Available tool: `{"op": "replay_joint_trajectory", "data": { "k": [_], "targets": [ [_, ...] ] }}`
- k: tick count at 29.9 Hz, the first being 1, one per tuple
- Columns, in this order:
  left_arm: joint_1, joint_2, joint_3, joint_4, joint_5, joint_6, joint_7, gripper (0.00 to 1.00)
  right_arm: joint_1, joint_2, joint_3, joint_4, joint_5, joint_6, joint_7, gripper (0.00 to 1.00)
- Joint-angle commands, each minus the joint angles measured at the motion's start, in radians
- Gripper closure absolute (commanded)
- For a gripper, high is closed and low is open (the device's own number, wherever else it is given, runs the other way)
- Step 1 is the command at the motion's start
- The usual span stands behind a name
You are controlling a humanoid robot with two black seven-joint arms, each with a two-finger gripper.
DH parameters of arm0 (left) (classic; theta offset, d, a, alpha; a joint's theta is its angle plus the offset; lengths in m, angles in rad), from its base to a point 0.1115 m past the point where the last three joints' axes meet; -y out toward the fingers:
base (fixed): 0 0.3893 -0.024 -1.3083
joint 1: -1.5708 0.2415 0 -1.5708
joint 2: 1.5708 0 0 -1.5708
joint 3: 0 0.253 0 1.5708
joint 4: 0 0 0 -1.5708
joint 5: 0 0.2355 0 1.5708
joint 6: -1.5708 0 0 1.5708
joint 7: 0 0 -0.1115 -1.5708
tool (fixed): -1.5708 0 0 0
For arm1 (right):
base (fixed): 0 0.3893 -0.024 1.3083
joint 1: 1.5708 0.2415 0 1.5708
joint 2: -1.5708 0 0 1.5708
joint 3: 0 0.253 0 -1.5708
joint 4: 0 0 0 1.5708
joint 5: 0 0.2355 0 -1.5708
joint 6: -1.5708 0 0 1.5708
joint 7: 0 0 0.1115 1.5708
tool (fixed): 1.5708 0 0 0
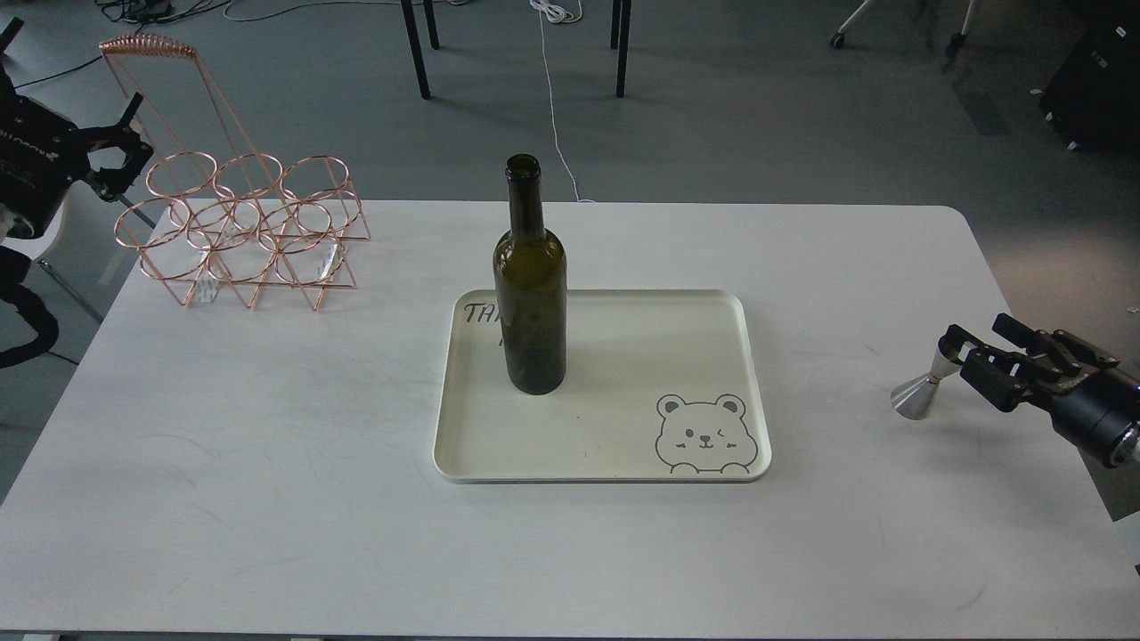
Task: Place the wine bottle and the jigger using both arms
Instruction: 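Set the jigger on the table beside the tray and withdraw right gripper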
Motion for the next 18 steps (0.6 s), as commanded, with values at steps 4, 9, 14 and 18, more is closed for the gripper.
{"op": "replay_joint_trajectory", "data": {
  "k": [4,9,14,18],
  "targets": [
    [0.005,0.132,0.082,-0.142,0.006,-0.003,0.017,0.02,0.002,-0.045,-0.001,0.003,0.239,0.000,0.000,0.06],
    [0.001,0.304,0.150,-0.325,0.191,-0.022,0.009,0.02,0.101,-0.042,0.011,0.003,0.372,0.000,0.000,0.05],
    [0.003,0.450,0.150,-0.529,0.455,-0.022,0.000,0.02,0.211,0.013,0.014,-0.064,0.525,0.051,0.000,0.04],
    [-0.005,0.508,0.133,-0.670,0.606,-0.021,0.000,0.02,0.312,0.139,0.017,-0.225,0.635,0.189,0.000,0.04]
  ]
}}
